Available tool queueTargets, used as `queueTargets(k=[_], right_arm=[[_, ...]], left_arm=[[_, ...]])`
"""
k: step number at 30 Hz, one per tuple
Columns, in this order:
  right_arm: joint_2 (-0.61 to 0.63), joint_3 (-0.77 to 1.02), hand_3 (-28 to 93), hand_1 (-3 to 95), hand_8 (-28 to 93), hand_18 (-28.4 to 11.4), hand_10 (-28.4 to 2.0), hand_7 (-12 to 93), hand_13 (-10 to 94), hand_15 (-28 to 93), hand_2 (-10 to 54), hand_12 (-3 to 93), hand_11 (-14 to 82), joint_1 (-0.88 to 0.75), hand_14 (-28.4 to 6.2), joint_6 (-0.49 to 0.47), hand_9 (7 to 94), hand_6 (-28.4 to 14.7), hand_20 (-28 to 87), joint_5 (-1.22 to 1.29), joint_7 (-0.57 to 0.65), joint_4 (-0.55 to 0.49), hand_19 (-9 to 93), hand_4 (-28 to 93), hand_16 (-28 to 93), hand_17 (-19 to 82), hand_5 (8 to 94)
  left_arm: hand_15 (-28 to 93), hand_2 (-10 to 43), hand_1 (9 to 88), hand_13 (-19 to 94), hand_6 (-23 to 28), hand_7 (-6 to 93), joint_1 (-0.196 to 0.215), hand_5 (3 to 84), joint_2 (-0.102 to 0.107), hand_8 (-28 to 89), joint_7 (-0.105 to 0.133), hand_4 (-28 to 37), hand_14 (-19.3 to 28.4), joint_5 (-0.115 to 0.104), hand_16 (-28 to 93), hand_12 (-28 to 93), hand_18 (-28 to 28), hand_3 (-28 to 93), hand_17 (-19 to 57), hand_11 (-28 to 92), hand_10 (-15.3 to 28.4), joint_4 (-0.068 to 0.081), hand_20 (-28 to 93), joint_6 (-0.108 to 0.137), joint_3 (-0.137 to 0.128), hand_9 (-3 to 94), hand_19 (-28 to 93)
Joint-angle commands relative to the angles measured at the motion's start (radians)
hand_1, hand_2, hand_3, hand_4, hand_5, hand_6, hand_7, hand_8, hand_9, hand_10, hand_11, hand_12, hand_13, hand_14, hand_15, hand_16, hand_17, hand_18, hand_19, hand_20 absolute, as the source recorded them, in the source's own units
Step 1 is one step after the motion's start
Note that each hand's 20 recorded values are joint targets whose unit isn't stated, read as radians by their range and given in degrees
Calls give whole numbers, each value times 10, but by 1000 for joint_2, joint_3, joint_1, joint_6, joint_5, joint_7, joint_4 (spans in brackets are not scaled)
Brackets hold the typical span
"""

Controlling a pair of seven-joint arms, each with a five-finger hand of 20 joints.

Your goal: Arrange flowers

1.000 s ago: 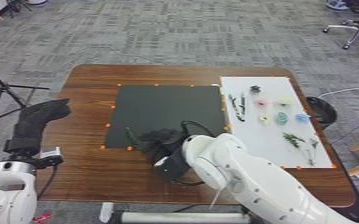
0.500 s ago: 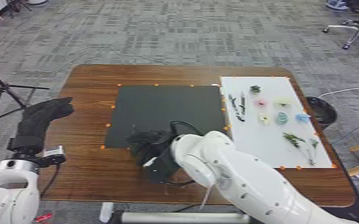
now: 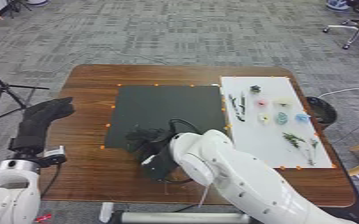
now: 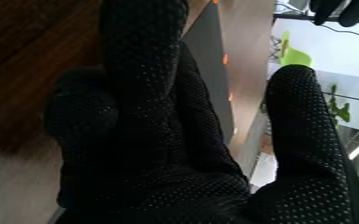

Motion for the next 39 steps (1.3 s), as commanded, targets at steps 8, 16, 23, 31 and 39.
queueTargets(k=[8, 16, 23, 31, 39], right_arm=[[25, -16, 501, 283, -39, -85, -216, 60, 918, 371, 95, 131, 82, -52, -81, 2, 660, -111, 318, 100, 6, -95, 830, -46, 324, 679, 604], [-12, -21, 490, 276, -48, -89, -217, 47, 896, 361, 100, 124, 69, -4, -94, -59, 585, -108, 306, 139, 23, -44, 820, -49, 315, 671, 576], [-25, -25, 464, 276, -50, -93, -207, 37, 876, 358, 109, 118, 62, 13, -105, -39, 542, -117, 289, 113, -15, -12, 807, -47, 296, 659, 532], [-31, -20, 466, 267, -49, -115, -196, 35, 861, 357, 113, 109, 57, 16, -109, -48, 512, -113, 287, 54, -31, 19, 823, -46, 284, 626, 524], [-46, -5, 476, 259, -49, -119, -188, 31, 864, 367, 115, 101, 55, 25, -106, -11, 496, -110, 275, 35, -46, 47, 835, -49, 279, 619, 514]], left_arm=[[280, 77, 238, 408, 21, 155, 1, 520, -3, -68, -10, -283, 185, 4, 10, 150, 121, 668, 85, 227, 145, -2, 192, -8, -2, 501, 108], [280, 78, 238, 408, 21, 155, -12, 520, 6, -68, -9, -283, 185, 2, 10, 149, 121, 668, 85, 227, 145, -1, 192, -5, 12, 500, 108], [279, 78, 236, 408, 22, 155, -29, 520, 6, -68, -7, -283, 185, 2, 10, 149, 121, 668, 84, 226, 145, 9, 191, -10, 23, 500, 108], [281, 77, 234, 408, 21, 155, -36, 520, 4, -68, -6, -283, 186, 1, 10, 149, 121, 669, 84, 226, 144, 15, 191, -12, 27, 499, 108], [280, 78, 233, 407, 22, 153, -48, 520, 2, -68, 0, -283, 185, 0, 10, 149, 121, 668, 84, 225, 144, 23, 190, -18, 39, 500, 108]])
